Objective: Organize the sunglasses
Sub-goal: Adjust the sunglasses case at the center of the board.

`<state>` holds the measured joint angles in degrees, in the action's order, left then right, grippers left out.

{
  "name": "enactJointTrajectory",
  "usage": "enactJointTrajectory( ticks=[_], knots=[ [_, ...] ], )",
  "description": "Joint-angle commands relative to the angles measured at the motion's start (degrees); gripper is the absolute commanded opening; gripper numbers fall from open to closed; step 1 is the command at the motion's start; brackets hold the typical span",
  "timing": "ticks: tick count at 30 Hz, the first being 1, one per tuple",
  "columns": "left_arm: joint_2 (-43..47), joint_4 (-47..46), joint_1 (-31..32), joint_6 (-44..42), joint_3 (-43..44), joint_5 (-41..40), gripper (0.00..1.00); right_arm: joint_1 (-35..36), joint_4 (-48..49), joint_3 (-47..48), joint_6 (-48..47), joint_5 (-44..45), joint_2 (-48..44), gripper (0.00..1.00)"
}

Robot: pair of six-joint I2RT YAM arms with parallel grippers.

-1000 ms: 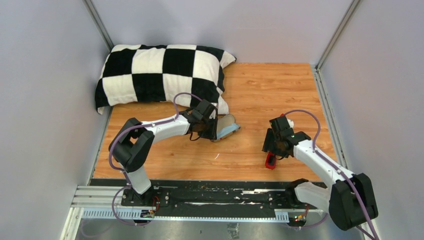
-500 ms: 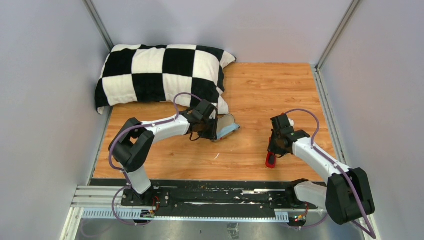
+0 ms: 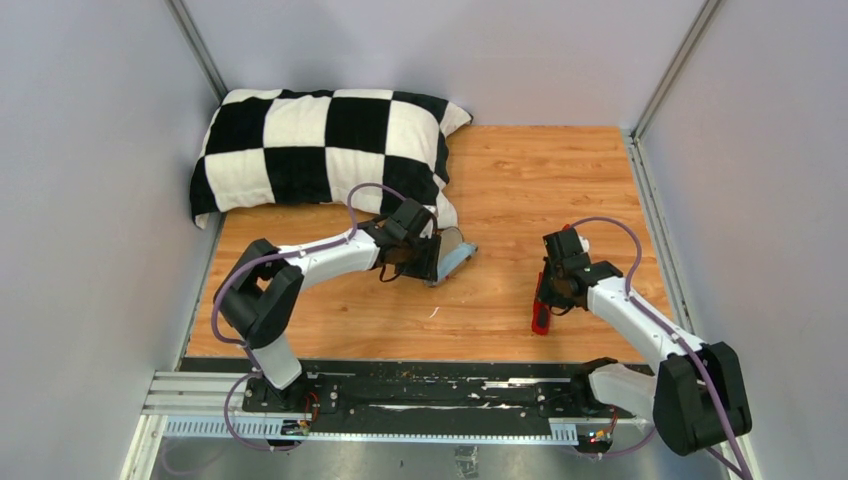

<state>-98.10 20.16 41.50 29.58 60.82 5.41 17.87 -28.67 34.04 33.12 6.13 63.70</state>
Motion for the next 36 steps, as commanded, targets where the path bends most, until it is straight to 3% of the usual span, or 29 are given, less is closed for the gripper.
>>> enactJointTrajectory(
  ticks=[1,6,13,20,21,24,26,36],
  knots=[
    [3.71,3.62,0.99,-1.78,2.35,-1.49,0.55,-0.91,-2.69,1.98,-0.64,-0.31,-1.65,0.0],
    [4.12,6.37,1.22,-2.91,5.01,-1.09,0.57,-0.91,-3.28,3.35,-0.99,-0.72,-1.93,0.0],
    [3.4,11.45,1.22,-6.71,11.46,-3.74,0.7,-0.91,-3.57,3.5,-1.15,-1.53,-1.76,0.0],
    [-0.73,14.17,-0.75,-10.76,17.15,-8.48,0.71,-0.88,-3.9,3.14,-1.13,-1.68,-2.62,0.0],
    [-1.4,13.96,-1.56,-10.98,17.36,-8.44,0.71,-0.91,-3.98,3.14,-1.12,-1.65,-2.55,0.02],
    [-3.79,13.81,-4.06,-11.85,18.01,-6.99,0.71,-0.95,-4.25,3.39,-0.56,-1.65,-2.13,0.28],
    [-5.06,13.5,-5.36,-12.32,18.1,-5.85,0.71,-0.93,-4.28,3.48,0.21,-1.85,-2.0,0.39],
    [-10.08,9.71,-6.32,-9.64,16.7,8.93,0.71,-1.08,-4.13,3.4,2.04,-0.93,-4.15,0.47]
  ],
)
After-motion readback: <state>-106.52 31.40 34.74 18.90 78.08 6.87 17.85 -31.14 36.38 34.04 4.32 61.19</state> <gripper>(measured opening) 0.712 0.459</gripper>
